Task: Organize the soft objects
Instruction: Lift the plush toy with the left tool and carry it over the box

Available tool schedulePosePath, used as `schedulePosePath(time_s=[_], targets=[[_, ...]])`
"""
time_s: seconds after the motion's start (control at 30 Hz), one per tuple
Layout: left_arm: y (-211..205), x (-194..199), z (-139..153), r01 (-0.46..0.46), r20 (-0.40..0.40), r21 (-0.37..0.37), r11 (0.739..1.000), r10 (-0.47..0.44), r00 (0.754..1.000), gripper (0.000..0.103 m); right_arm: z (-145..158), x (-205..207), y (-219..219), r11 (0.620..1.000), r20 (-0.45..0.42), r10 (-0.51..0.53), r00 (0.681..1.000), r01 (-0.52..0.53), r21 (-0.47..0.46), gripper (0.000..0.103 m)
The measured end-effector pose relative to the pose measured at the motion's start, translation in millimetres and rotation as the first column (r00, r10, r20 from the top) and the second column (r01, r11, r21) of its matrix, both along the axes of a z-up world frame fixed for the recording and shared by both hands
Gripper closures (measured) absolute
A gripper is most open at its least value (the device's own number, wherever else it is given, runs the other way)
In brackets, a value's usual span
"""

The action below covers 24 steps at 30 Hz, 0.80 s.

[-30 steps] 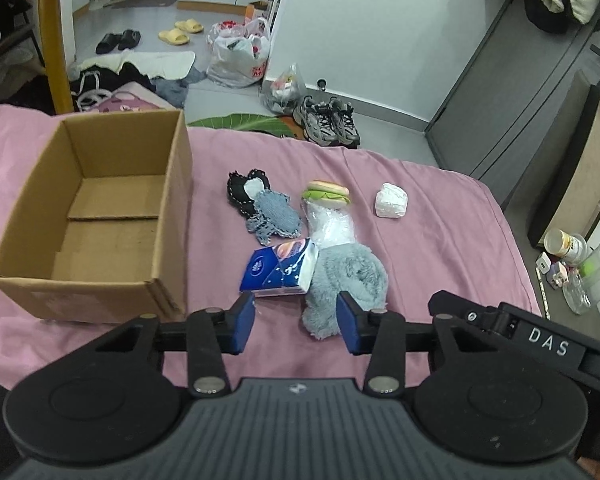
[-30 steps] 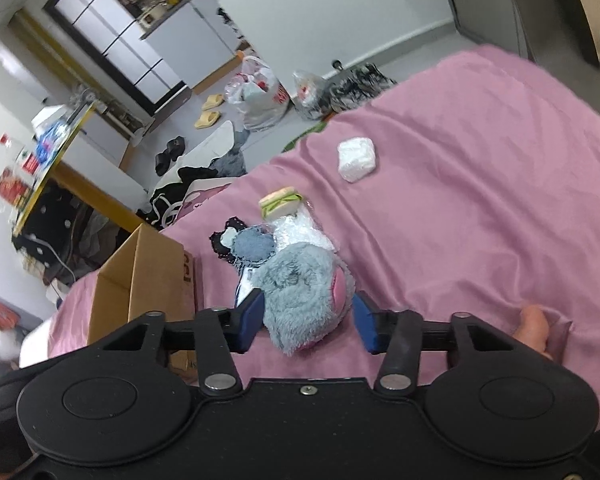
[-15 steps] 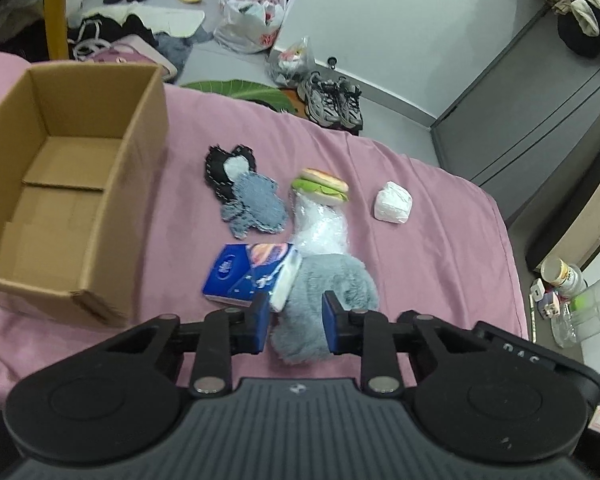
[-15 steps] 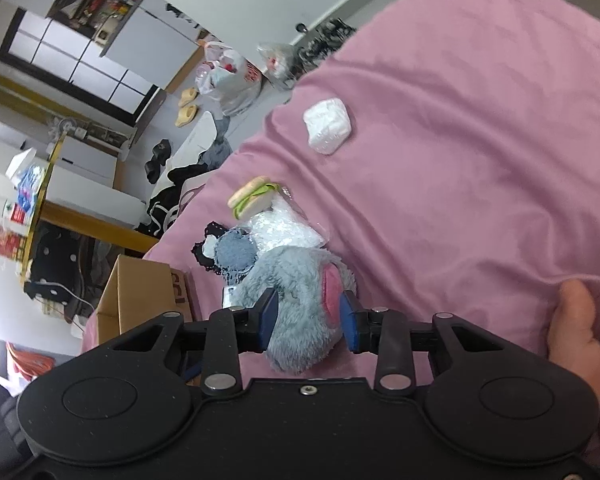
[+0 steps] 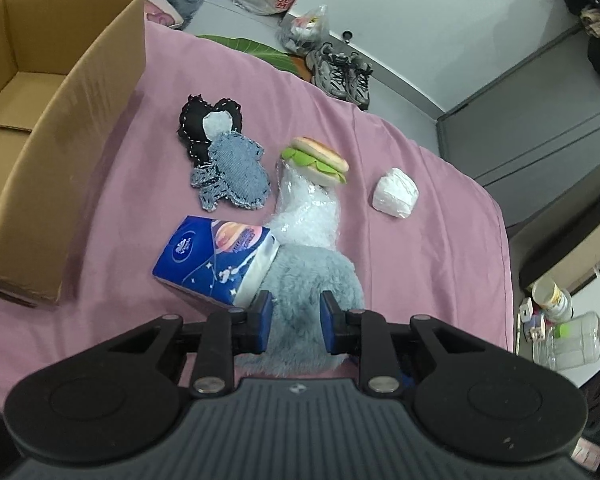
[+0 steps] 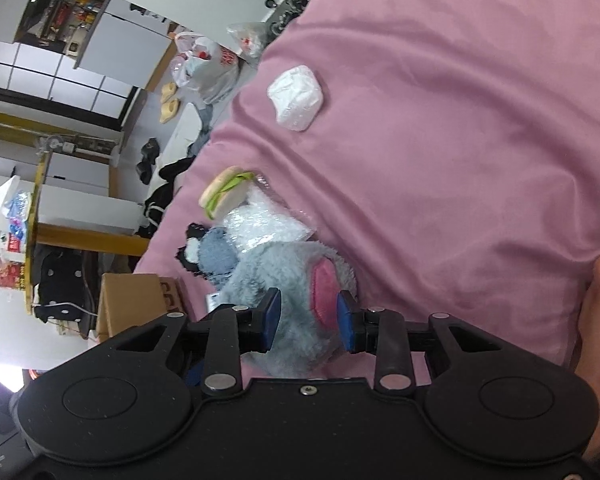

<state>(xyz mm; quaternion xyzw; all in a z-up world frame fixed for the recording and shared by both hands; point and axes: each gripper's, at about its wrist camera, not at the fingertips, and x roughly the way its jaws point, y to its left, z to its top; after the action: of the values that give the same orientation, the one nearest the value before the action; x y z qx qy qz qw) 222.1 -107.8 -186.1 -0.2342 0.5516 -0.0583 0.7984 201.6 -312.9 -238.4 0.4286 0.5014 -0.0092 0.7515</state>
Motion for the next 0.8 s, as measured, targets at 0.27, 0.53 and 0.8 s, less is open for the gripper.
schedulePosePath(time_s=[0.27, 0.53, 0.8], targets=[[-7.9, 8.6, -5.1, -0.011, -0.003, 0.032, 0.999, 0.011, 1.0, 0.077, -9.8, 5.1, 4.2, 1.0, -0.024, 0.015, 1.0, -0.015, -0.01, 0.082], [-6.9, 7.5, -20.4, -0.012, -0.031, 0.035, 0.999, 0.014, 0.999, 0.075, -0.4, -0.4, 5.1, 1.0, 0.017, 0.024, 1.0, -0.023, -0.02, 0.085], [-6.7, -0.4, -7.2, -0.014, 0.019, 0.029, 0.999, 0.014, 1.0, 0.079, 18.4, -12.3, 6.9, 0.999, 0.079, 0.029, 0.996, -0.027, -0.035, 0.085]])
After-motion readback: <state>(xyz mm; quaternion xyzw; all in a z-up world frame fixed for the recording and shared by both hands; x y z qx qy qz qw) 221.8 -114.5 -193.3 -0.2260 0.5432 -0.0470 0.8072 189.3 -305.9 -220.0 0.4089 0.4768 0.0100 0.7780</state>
